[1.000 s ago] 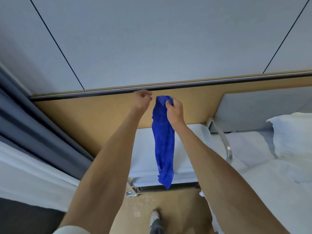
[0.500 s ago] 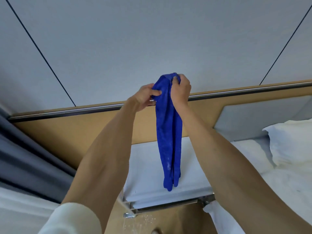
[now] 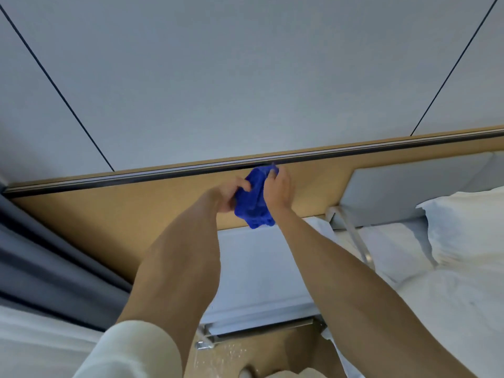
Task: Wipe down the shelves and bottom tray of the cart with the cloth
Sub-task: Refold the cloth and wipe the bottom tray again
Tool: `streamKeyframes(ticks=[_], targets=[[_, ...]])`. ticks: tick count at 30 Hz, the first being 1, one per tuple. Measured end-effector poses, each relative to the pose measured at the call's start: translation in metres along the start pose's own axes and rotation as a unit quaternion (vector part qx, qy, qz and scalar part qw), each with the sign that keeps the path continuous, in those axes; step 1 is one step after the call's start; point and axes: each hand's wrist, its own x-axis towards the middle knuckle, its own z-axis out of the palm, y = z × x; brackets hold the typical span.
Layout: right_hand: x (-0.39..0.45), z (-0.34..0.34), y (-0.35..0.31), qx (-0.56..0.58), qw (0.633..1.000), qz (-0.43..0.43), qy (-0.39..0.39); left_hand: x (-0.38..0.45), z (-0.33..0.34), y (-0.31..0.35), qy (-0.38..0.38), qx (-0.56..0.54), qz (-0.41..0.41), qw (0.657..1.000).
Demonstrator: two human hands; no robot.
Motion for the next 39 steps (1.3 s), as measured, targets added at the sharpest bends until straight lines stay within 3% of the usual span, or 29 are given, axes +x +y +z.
streamKeyframes(ticks=[4, 7, 11, 14, 17, 21, 23, 25, 28, 31, 34, 37, 39], targets=[[-0.068, 0.003, 0.089, -0.096, 0.960, 0.209, -0.158, 0.022, 0.026, -0.098, 0.027, 0.143, -0.154, 0.977], [-0.104, -0.003, 0.149, -0.148, 0.929, 0.259, -0.221, 0.027, 0.037, -0.157, 0.030, 0.183, -0.238, 0.953], [-0.122, -0.004, 0.196, -0.188, 0.897, 0.290, -0.275, 0.027, 0.044, -0.196, 0.023, 0.239, -0.278, 0.930], [-0.112, 0.004, 0.210, -0.190, 0.904, 0.273, -0.269, 0.041, 0.044, -0.205, 0.068, 0.205, -0.260, 0.941], [-0.075, 0.023, 0.203, -0.175, 0.927, 0.237, -0.230, 0.072, 0.032, -0.197, 0.183, 0.130, -0.159, 0.961], [-0.001, 0.061, 0.194, -0.152, 0.949, 0.232, -0.150, 0.120, 0.006, -0.182, 0.288, 0.090, -0.071, 0.951], [0.016, 0.083, 0.209, -0.173, 0.943, 0.249, -0.138, 0.139, -0.002, -0.192, 0.339, 0.086, -0.079, 0.934], [0.006, 0.100, 0.240, -0.152, 0.935, 0.294, -0.126, 0.149, -0.003, -0.226, 0.370, 0.105, -0.157, 0.909], [-0.043, 0.109, 0.295, -0.109, 0.885, 0.435, -0.122, 0.152, 0.007, -0.307, 0.314, 0.128, -0.323, 0.884], [-0.084, 0.109, 0.345, -0.074, 0.819, 0.562, -0.094, 0.151, 0.027, -0.366, 0.263, 0.107, -0.382, 0.879], [-0.098, 0.112, 0.384, -0.027, 0.810, 0.583, -0.054, 0.161, 0.036, -0.392, 0.269, 0.124, -0.379, 0.877], [-0.096, 0.111, 0.399, 0.053, 0.753, 0.656, -0.028, 0.170, 0.035, -0.400, 0.237, 0.130, -0.412, 0.870], [-0.094, 0.112, 0.390, 0.041, 0.767, 0.634, -0.087, 0.167, 0.035, -0.397, 0.192, 0.127, -0.449, 0.863]])
